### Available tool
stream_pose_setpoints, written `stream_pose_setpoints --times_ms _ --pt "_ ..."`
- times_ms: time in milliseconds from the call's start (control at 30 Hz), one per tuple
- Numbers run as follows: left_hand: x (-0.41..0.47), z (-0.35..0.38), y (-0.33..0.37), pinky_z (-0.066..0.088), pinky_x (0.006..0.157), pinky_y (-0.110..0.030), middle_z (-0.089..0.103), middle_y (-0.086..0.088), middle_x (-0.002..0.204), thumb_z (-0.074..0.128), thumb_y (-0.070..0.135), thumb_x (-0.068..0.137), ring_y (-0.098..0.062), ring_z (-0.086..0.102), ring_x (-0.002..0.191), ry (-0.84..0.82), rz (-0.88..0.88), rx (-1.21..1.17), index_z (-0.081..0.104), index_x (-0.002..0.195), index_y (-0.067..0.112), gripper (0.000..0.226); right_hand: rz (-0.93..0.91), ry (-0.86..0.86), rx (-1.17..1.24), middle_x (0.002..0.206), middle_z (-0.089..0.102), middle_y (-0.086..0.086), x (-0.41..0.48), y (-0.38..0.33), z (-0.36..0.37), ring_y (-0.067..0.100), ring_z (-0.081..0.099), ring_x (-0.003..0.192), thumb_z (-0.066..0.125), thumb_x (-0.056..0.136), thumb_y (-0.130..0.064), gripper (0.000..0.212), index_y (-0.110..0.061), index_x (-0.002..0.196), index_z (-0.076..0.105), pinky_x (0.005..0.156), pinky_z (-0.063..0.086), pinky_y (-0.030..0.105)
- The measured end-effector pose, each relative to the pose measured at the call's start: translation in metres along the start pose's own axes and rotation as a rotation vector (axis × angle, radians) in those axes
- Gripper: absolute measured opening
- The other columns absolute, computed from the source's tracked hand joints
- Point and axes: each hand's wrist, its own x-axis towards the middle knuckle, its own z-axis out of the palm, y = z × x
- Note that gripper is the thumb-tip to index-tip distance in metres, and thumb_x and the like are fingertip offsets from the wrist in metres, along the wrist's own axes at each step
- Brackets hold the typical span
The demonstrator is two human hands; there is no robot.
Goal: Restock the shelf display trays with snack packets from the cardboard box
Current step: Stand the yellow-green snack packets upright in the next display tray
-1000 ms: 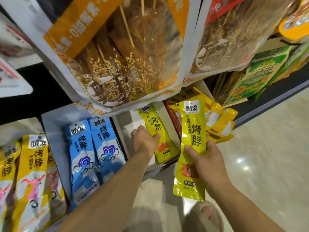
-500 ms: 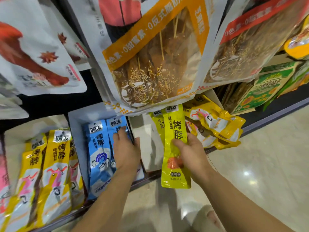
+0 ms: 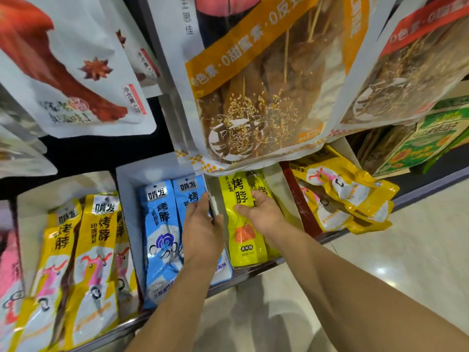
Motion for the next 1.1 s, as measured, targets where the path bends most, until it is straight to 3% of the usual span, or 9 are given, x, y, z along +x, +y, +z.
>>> stream_pose_setpoints --times_ms 133,233,433,500,567,633,767,900,1100 --pt "-0.001 -0.002 -0.001 0.050 0.089 -0.030 0.050 -0.005 0.127 0.060 0.019 0.098 -0.004 0.051 0.076 -0.018 0.005 -0.016 0.041 0.151 0.020 0.056 0.026 -0.021 -0.179 0.130 0.068 0.002 0.023 0.024 0.012 0.022 0.064 0.120 0.082 0.081 -0.030 0.057 -0.017 0.133 0.061 0.105 0.050 0.041" --pt "-0.001 -0.002 -0.002 0.048 0.089 -0.028 0.050 -0.002 0.126 0.061 0.021 0.098 -0.004 0.053 0.077 -0.018 -0.001 -0.042 0.041 0.151 0.022 0.057 0.035 0.019 -0.311 0.144 0.058 0.004 0.017 0.021 0.012 0.020 0.056 0.131 0.081 0.084 -0.033 0.070 -0.016 0.145 0.052 0.109 0.042 0.027" --pt "0.001 -0.012 -0.001 0.042 0.060 -0.003 0.061 0.006 0.121 0.066 0.021 0.094 0.003 0.059 0.076 -0.102 -0.075 -0.173 0.049 0.143 0.027 0.052 0.002 0.052 -0.496 0.140 0.060 0.009 0.009 0.011 0.013 0.024 0.059 0.125 0.076 0.089 -0.038 0.074 -0.012 0.150 0.043 0.097 0.047 0.029" --pt "-0.005 -0.026 0.002 0.044 0.061 -0.005 0.064 0.013 0.114 0.064 0.024 0.095 -0.005 0.063 0.081 -0.173 -0.096 -0.202 0.050 0.141 0.027 0.048 -0.011 0.048 -0.592 0.142 0.058 0.010 0.001 0.004 0.013 0.027 0.057 0.127 0.071 0.091 -0.044 0.075 -0.012 0.151 0.040 0.098 0.048 0.033" --pt "-0.013 -0.043 0.004 0.052 0.077 -0.020 0.066 0.016 0.106 0.056 0.027 0.097 -0.012 0.064 0.089 -0.225 -0.076 -0.182 0.050 0.142 0.029 0.045 -0.056 0.042 -0.724 0.139 0.058 0.013 -0.010 -0.003 0.011 0.031 0.055 0.127 0.064 0.094 -0.048 0.070 -0.011 0.148 0.040 0.098 0.048 0.036" --pt "-0.022 -0.066 0.006 0.054 0.085 -0.032 0.067 0.008 0.121 0.048 0.030 0.098 -0.014 0.063 0.101 -0.252 -0.055 -0.132 0.051 0.141 0.030 0.044 -0.110 0.023 -0.873 0.136 0.059 0.015 -0.028 -0.012 0.006 0.033 0.053 0.127 0.057 0.096 -0.052 0.064 -0.012 0.144 0.044 0.099 0.046 0.038" --pt "-0.042 -0.128 0.007 0.054 0.073 -0.020 0.060 0.009 0.135 0.051 0.034 0.098 -0.009 0.065 0.092 -0.325 -0.008 0.032 0.044 0.145 0.029 0.048 -0.225 -0.004 -1.117 0.134 0.058 0.016 -0.076 -0.036 -0.003 0.034 0.052 0.126 0.045 0.101 -0.053 0.058 -0.009 0.139 0.048 0.102 0.046 0.042" --pt "-0.063 -0.199 0.007 0.044 0.108 -0.037 0.045 0.001 0.152 0.051 0.048 0.099 -0.023 0.052 0.130 -0.354 0.049 0.375 0.031 0.154 0.023 0.064 -0.370 0.011 -1.307 0.139 0.053 0.014 -0.138 -0.067 0.011 0.033 0.047 0.129 0.040 0.102 -0.052 0.057 -0.010 0.140 0.045 0.106 0.043 0.047" --pt "-0.101 -0.320 -0.004 0.049 0.098 -0.039 0.061 -0.009 0.134 0.047 0.061 0.092 -0.030 0.056 0.124 -0.293 0.101 0.800 0.041 0.147 0.022 0.067 -0.589 0.002 -1.407 0.145 0.046 0.012 -0.228 -0.116 0.067 0.035 0.041 0.133 0.038 0.100 -0.059 0.068 -0.011 0.147 0.036 0.105 0.040 0.046"
